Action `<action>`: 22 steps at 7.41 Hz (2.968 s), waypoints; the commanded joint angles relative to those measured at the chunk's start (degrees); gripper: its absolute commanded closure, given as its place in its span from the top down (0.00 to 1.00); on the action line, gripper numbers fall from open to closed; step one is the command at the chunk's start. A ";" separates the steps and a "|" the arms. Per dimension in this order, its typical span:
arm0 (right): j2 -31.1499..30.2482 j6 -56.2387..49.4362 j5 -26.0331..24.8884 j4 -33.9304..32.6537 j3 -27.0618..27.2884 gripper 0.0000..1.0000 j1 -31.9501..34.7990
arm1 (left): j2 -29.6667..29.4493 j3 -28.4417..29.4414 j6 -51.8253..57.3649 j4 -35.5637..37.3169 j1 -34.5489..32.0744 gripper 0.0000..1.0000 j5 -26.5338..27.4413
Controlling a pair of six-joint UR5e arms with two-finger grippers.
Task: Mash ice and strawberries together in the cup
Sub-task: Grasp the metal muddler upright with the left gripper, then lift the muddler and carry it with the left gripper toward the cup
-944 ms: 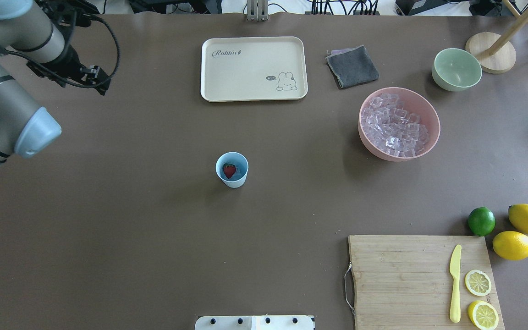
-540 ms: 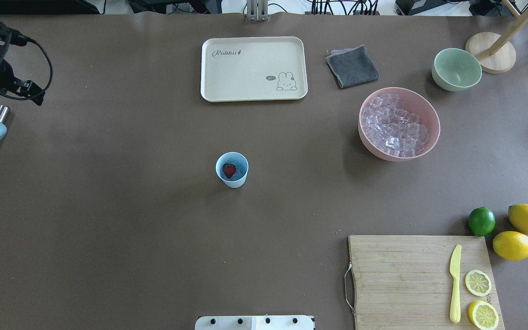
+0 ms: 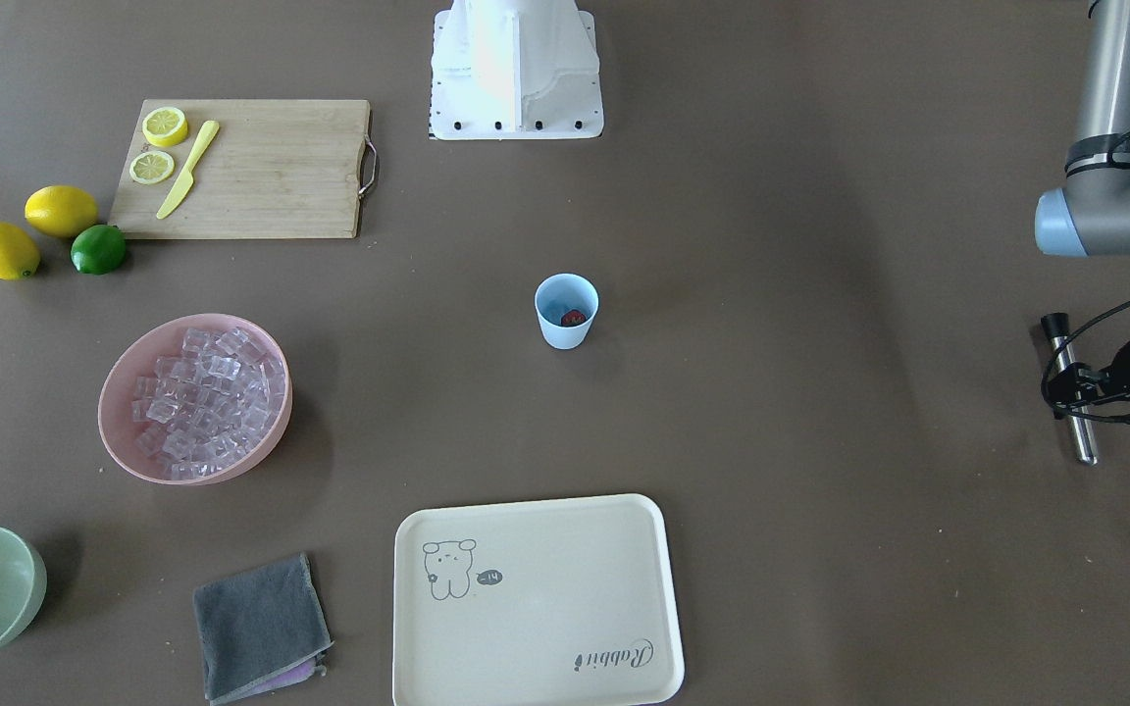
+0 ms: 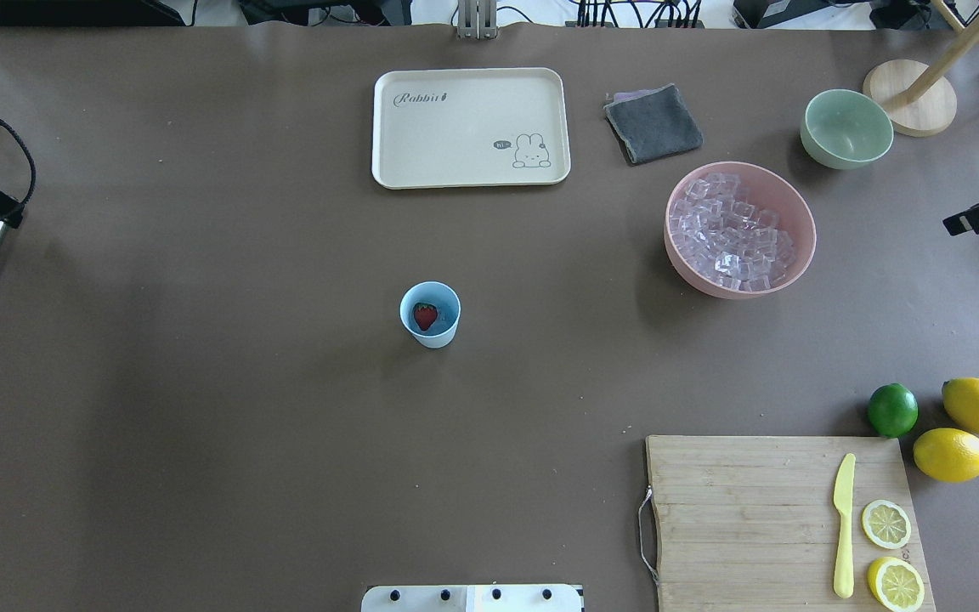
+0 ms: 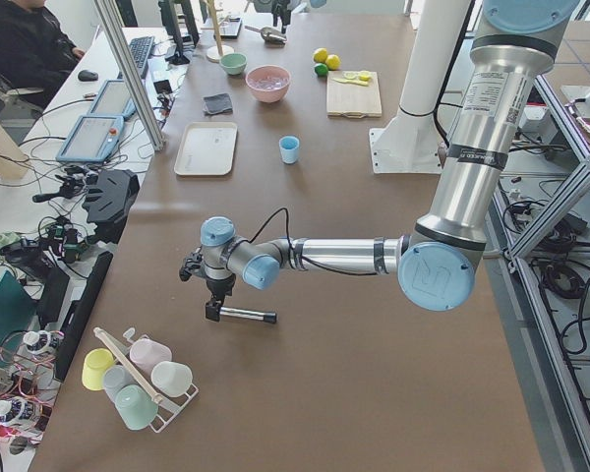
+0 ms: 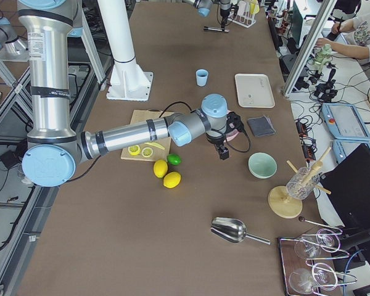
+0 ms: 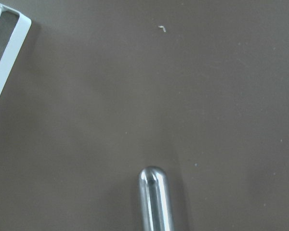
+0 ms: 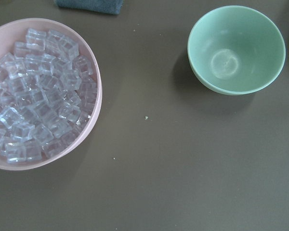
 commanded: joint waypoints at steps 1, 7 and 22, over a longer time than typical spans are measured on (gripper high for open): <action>0.30 1.02 -0.35 0.48 0.05 0.98 -1.01 | 1.93 -0.48 -0.13 -0.33 0.03 0.93 -0.32; -1.37 0.49 -1.14 0.48 0.13 0.98 -1.01 | 2.46 -0.57 -1.10 -2.18 0.56 0.26 -0.23; -1.19 1.19 -1.84 0.57 0.05 0.98 -1.19 | -8.32 -8.10 -15.10 -1.47 0.39 0.00 0.73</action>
